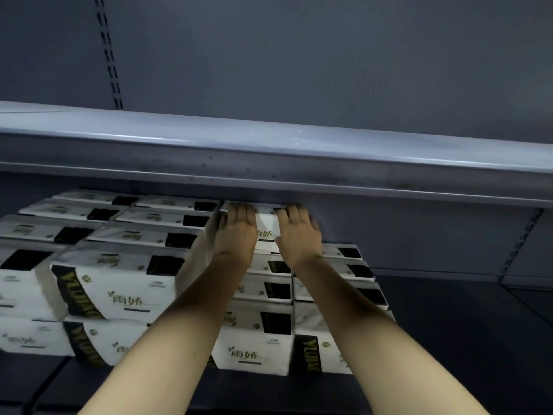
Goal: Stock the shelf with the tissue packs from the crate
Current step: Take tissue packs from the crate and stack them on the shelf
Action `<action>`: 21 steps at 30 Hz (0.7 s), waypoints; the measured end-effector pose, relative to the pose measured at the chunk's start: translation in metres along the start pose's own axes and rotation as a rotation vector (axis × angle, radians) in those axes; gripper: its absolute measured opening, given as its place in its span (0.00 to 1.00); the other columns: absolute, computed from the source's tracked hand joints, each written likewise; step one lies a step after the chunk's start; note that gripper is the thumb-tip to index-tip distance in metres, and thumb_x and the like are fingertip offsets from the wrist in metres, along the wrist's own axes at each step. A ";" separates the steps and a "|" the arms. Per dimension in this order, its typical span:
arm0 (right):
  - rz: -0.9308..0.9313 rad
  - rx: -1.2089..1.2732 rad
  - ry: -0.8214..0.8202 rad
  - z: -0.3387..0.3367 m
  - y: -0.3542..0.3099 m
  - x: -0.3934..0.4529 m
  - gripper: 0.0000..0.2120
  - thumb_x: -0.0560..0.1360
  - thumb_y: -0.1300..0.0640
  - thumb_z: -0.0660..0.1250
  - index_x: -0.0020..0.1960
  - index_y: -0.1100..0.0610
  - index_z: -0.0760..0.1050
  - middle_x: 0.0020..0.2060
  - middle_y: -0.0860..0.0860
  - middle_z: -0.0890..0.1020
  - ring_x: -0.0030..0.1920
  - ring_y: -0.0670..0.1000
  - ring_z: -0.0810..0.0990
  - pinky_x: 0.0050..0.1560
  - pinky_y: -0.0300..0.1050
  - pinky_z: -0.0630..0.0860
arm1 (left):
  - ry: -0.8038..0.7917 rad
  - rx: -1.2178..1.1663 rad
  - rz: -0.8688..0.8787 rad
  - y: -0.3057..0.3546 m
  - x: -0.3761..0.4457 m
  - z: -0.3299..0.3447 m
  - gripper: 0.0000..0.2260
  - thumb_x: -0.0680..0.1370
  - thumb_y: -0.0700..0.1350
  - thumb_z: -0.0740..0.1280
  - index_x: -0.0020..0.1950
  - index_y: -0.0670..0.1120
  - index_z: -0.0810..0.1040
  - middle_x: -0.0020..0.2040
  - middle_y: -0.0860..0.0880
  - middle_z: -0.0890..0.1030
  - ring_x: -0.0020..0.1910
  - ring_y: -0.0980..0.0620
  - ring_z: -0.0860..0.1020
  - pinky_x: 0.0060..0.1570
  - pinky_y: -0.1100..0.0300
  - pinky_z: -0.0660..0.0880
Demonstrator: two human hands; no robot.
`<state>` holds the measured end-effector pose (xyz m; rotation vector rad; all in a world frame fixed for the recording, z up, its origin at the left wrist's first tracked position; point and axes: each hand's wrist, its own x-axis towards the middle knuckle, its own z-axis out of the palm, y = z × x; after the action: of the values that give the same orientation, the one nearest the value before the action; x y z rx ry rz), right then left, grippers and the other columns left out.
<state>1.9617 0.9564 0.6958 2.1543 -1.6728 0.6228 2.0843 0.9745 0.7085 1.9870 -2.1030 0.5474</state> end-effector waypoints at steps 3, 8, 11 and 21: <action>0.052 0.044 0.035 -0.007 -0.003 -0.011 0.26 0.76 0.52 0.64 0.71 0.55 0.59 0.69 0.54 0.63 0.71 0.55 0.58 0.72 0.52 0.55 | 0.061 -0.013 0.077 0.007 -0.014 -0.004 0.30 0.79 0.38 0.57 0.76 0.37 0.44 0.76 0.38 0.50 0.76 0.42 0.48 0.74 0.51 0.48; 0.064 0.078 0.071 -0.022 -0.015 -0.035 0.24 0.76 0.55 0.61 0.70 0.58 0.62 0.71 0.57 0.62 0.71 0.57 0.58 0.71 0.54 0.55 | 0.061 -0.027 0.115 0.011 -0.045 -0.014 0.30 0.79 0.38 0.57 0.76 0.38 0.45 0.77 0.40 0.50 0.76 0.43 0.47 0.74 0.52 0.45; 0.056 0.077 0.098 -0.032 -0.025 -0.055 0.22 0.74 0.58 0.63 0.67 0.60 0.68 0.67 0.59 0.69 0.68 0.60 0.65 0.68 0.58 0.61 | 0.077 -0.027 0.157 0.006 -0.063 -0.019 0.28 0.80 0.38 0.56 0.76 0.38 0.47 0.76 0.39 0.53 0.76 0.42 0.49 0.75 0.52 0.46; 0.145 0.035 0.286 -0.051 -0.100 -0.139 0.21 0.72 0.51 0.54 0.55 0.62 0.76 0.55 0.61 0.79 0.56 0.63 0.76 0.57 0.60 0.72 | 0.242 -0.169 0.261 -0.048 -0.154 -0.045 0.29 0.77 0.41 0.65 0.74 0.35 0.58 0.75 0.38 0.58 0.76 0.42 0.54 0.73 0.51 0.47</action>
<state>2.0230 1.1218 0.6644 1.8715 -1.6788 0.9577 2.1389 1.1323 0.6965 1.4872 -2.1854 0.5970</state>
